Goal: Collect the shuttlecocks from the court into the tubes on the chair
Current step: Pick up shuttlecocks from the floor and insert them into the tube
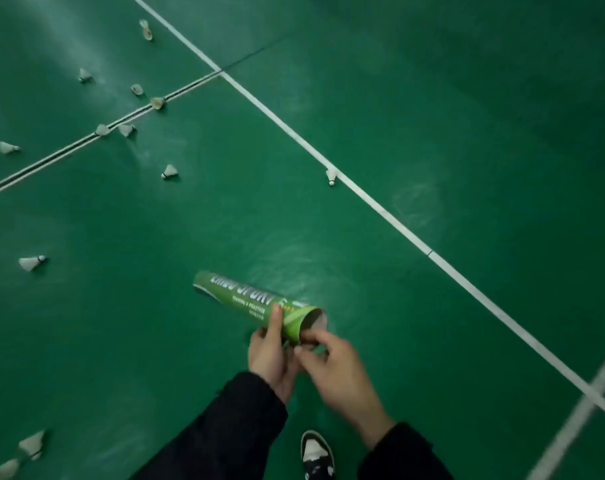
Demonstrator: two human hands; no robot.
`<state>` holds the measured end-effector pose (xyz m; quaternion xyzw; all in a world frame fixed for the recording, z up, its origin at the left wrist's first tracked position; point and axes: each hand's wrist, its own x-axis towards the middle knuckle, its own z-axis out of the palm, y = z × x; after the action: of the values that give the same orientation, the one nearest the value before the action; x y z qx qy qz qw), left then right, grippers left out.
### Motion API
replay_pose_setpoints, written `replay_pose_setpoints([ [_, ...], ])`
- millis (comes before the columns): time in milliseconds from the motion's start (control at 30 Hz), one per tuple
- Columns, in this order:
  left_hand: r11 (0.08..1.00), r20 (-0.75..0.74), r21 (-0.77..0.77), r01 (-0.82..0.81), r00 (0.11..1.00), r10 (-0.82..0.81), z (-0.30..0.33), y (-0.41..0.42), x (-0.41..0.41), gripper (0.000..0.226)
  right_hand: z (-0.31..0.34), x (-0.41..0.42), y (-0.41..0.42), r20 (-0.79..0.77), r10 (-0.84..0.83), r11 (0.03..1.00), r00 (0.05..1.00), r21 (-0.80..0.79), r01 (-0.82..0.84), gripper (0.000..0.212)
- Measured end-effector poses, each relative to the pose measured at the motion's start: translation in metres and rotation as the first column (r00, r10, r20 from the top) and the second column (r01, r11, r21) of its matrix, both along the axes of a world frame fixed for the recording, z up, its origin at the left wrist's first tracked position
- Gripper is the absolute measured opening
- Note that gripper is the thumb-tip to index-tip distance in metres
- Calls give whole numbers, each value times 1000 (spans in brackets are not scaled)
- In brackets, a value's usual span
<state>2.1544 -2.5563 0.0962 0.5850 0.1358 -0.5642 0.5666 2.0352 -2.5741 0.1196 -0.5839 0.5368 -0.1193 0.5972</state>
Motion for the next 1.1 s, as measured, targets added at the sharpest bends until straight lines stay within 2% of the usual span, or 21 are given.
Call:
replay_pose_setpoints([
  [100, 999, 19, 0, -34, 999, 34, 37, -44, 15, 77, 35, 20, -44, -6, -22, 999, 1000, -28, 22, 23],
  [267, 999, 62, -23, 43, 997, -41, 58, -132, 60, 66, 63, 65, -128, 33, -38, 998, 999, -42, 39, 20],
  [533, 991, 89, 53, 127, 987, -131, 34, -293, 130, 64, 38, 138, -284, -24, -78, 997, 997, -18, 77, 28],
  [700, 984, 49, 65, 164, 985, -167, 1, -386, 154, 70, 17, 154, -374, 20, -153, 988, 988, 20, 152, 11],
  [800, 988, 12, 64, 138, 990, -139, -35, -442, 166, 71, -15, 155, -432, 35, -238, 969, 971, 79, 234, 7],
  [933, 989, -8, 120, 89, 996, -89, -98, -525, 187, 70, -84, 153, -520, -20, -332, 928, 943, 170, 331, 9],
  [1100, 984, 46, 167, 62, 996, -71, -202, -613, 219, 69, -213, 164, -627, -104, -303, 917, 947, 240, 320, 9],
])
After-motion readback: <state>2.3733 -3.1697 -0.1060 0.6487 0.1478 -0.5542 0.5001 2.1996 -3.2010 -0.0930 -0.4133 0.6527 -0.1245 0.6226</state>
